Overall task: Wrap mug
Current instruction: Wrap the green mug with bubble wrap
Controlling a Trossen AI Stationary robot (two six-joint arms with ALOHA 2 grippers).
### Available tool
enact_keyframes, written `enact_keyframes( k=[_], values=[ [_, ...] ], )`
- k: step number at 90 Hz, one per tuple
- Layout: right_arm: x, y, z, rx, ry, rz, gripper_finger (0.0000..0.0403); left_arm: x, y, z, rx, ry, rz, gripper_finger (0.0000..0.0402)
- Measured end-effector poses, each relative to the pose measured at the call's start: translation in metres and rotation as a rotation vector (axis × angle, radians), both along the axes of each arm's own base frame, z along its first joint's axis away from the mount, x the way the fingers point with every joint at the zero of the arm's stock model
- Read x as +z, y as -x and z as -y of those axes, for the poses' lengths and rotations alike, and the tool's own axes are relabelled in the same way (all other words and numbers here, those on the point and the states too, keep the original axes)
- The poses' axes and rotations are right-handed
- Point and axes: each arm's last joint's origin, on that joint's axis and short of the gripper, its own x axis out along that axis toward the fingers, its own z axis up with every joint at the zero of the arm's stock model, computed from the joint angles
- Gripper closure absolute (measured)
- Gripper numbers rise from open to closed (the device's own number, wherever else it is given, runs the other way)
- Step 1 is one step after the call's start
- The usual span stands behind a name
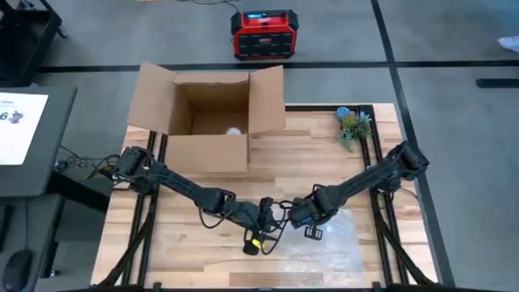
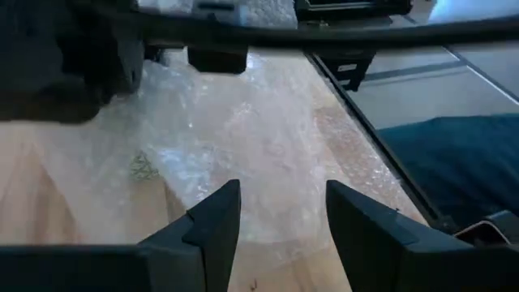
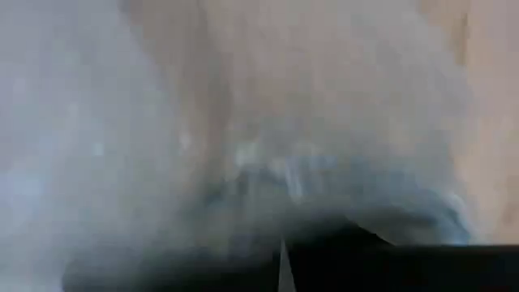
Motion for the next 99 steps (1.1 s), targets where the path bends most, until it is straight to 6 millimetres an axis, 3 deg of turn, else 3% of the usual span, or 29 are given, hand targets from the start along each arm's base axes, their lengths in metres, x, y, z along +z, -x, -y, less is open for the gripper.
enact_keyframes(
  k=[20, 42, 52, 63, 79, 99],
  values=[
    [0.035, 0.012, 0.005, 0.004, -0.045, 0.106, 0.0399, -0.002, 0.0, -0.005, 0.037, -0.013, -0.033, 0.024],
    [0.058, 0.025, 0.009, -0.035, -0.09, 0.186, 0.0332, -0.007, 0.0, -0.014, 0.097, -0.02, -0.086, 0.024],
    [0.063, 0.027, 0.005, -0.03, -0.11, 0.221, 0.0324, -0.007, 0.0, -0.014, 0.098, -0.016, -0.088, 0.024],
    [0.053, 0.026, -0.002, -0.003, -0.092, 0.175, 0.0345, -0.006, 0.0, -0.014, 0.098, -0.011, -0.082, 0.024],
    [0.014, 0.019, 0.003, -0.009, -0.048, 0.072, 0.0396, -0.004, -0.002, -0.013, 0.097, 0.002, -0.052, 0.024],
    [-0.014, 0.012, 0.015, -0.028, -0.025, 0.018, 0.0397, -0.007, 0.013, -0.016, 0.15, 0.024, -0.236, 0.024]
  ],
)
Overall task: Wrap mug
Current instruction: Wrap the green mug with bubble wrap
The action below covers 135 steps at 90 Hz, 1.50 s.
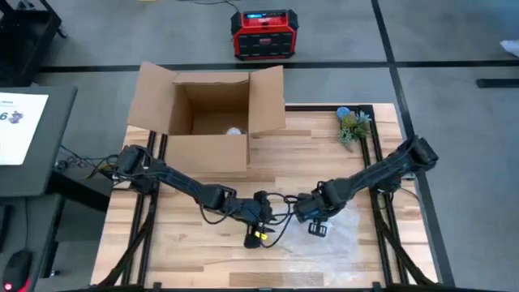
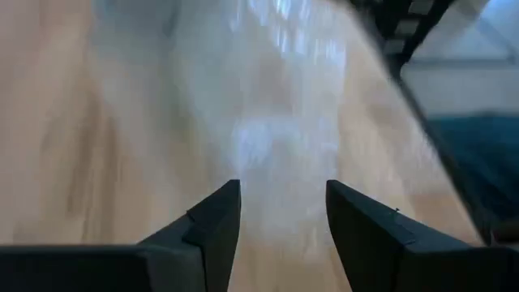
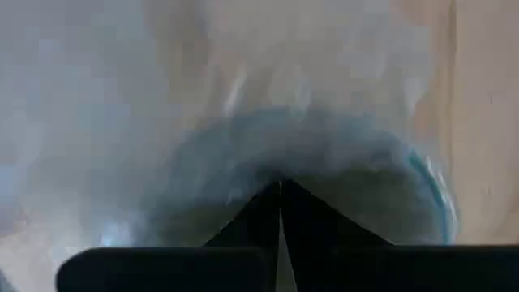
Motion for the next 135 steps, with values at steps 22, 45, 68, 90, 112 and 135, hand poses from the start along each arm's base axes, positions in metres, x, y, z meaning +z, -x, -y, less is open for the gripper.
enact_keyframes(
  k=[22, 45, 68, 90, 112, 135],
  values=[
    [0.004, 0.001, 0.004, 0.014, -0.015, 0.02, 0.0402, -0.021, -0.007, -0.003, -0.015, -0.02, -0.041, 0.024],
    [0.005, 0.001, 0.005, 0.018, -0.019, 0.023, 0.0403, -0.018, -0.031, 0.0, -0.097, -0.001, 0.241, 0.024],
    [0.016, -0.004, 0.006, 0.018, -0.03, 0.056, 0.0403, -0.005, -0.041, -0.014, -0.077, -0.006, 0.397, 0.024],
    [0.026, -0.004, 0.005, 0.02, -0.025, 0.041, 0.0403, -0.001, -0.048, -0.037, -0.007, 0.009, 0.43, 0.024],
    [0.05, 0.001, 0.001, 0.034, -0.03, 0.055, 0.0403, 0.0, -0.049, -0.043, 0.013, 0.012, 0.44, 0.024],
    [0.085, 0.026, -0.01, 0.075, -0.049, 0.192, 0.0403, 0.0, -0.049, -0.044, 0.04, 0.036, 0.436, 0.024]
  ],
)
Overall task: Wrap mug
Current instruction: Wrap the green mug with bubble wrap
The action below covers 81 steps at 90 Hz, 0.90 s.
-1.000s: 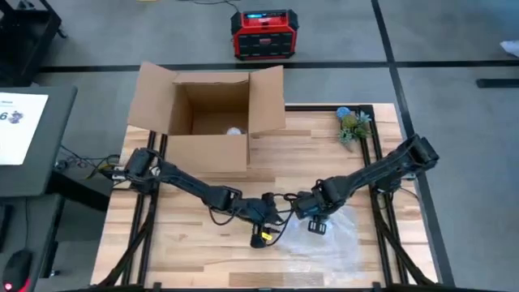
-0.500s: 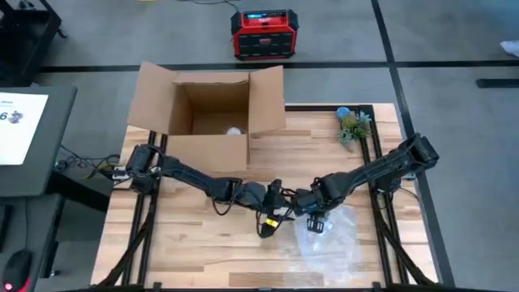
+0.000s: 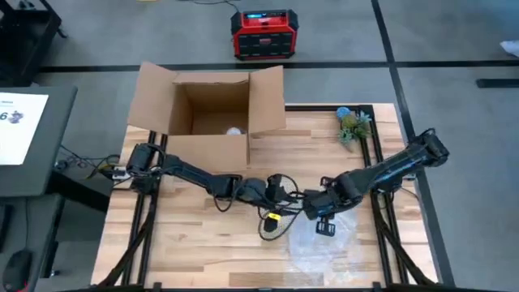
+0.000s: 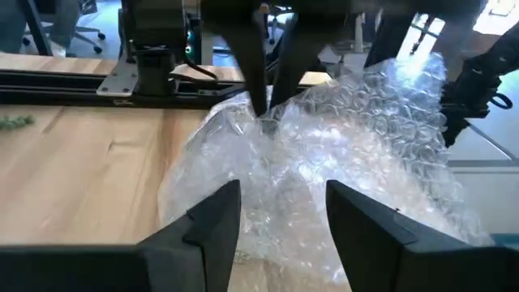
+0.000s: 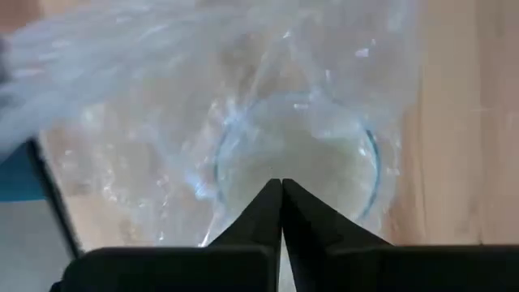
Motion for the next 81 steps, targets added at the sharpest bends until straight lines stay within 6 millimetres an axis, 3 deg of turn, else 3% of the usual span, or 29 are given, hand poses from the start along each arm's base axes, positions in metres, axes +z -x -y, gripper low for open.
enact_keyframes(
  k=[17, 27, 34, 51, 68, 81],
  values=[
    [0.032, 0.011, -0.021, 0.103, -0.038, 0.314, 0.0403, 0.003, -0.001, -0.001, 0.024, 0.015, 0.024, 0.024],
    [0.046, 0.007, -0.036, 0.189, -0.06, 0.513, 0.0403, 0.004, -0.001, -0.001, 0.029, 0.02, 0.042, 0.024],
    [0.045, 0.0, -0.038, 0.206, -0.04, 0.558, 0.0403, 0.004, -0.001, -0.001, 0.034, 0.018, 0.042, 0.024],
    [0.008, -0.021, -0.03, 0.143, 0.05, 0.357, 0.0403, 0.004, -0.001, -0.002, 0.044, 0.023, 0.04, 0.024],
    [-0.02, -0.017, -0.021, 0.066, 0.147, 0.093, 0.0403, 0.004, -0.001, -0.002, 0.045, 0.022, 0.033, 0.024],
    [-0.036, -0.014, -0.017, 0.042, 0.17, 0.01, 0.0403, 0.003, -0.001, 0.0, 0.041, 0.021, 0.03, 0.024]
  ],
)
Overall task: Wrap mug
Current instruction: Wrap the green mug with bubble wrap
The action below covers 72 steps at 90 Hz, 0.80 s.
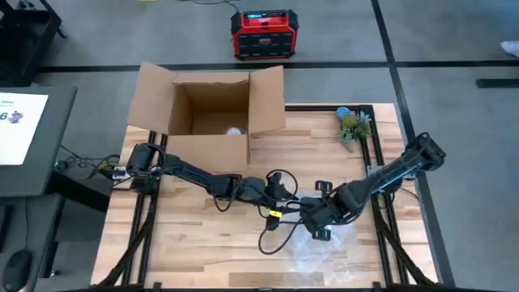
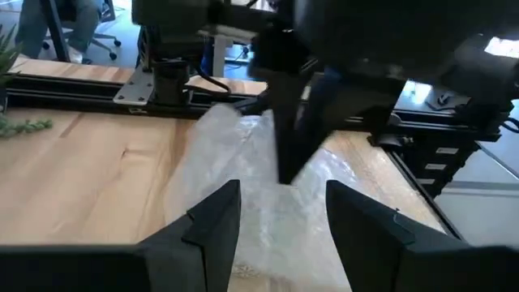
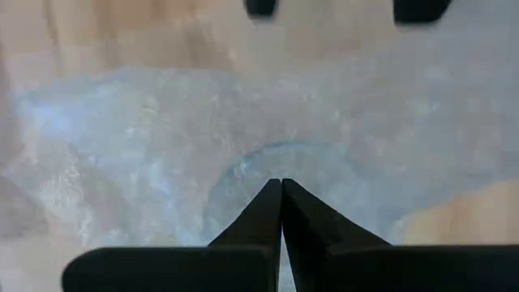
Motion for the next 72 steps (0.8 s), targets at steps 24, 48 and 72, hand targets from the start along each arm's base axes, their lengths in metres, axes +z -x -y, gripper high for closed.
enact_keyframes(
  k=[24, 48, 72],
  values=[
    [-0.039, 0.005, 0.017, -0.06, -0.056, -0.065, 0.0403, -0.004, 0.003, 0.008, -0.017, 0.0, -0.042, 0.024],
    [-0.039, 0.001, 0.027, -0.018, -0.109, -0.093, 0.0403, -0.011, 0.007, 0.017, -0.084, 0.027, -0.126, 0.024],
    [-0.015, 0.012, 0.031, -0.016, -0.107, -0.103, 0.0403, -0.022, 0.015, 0.025, -0.275, 0.153, -0.301, 0.024]
  ],
)
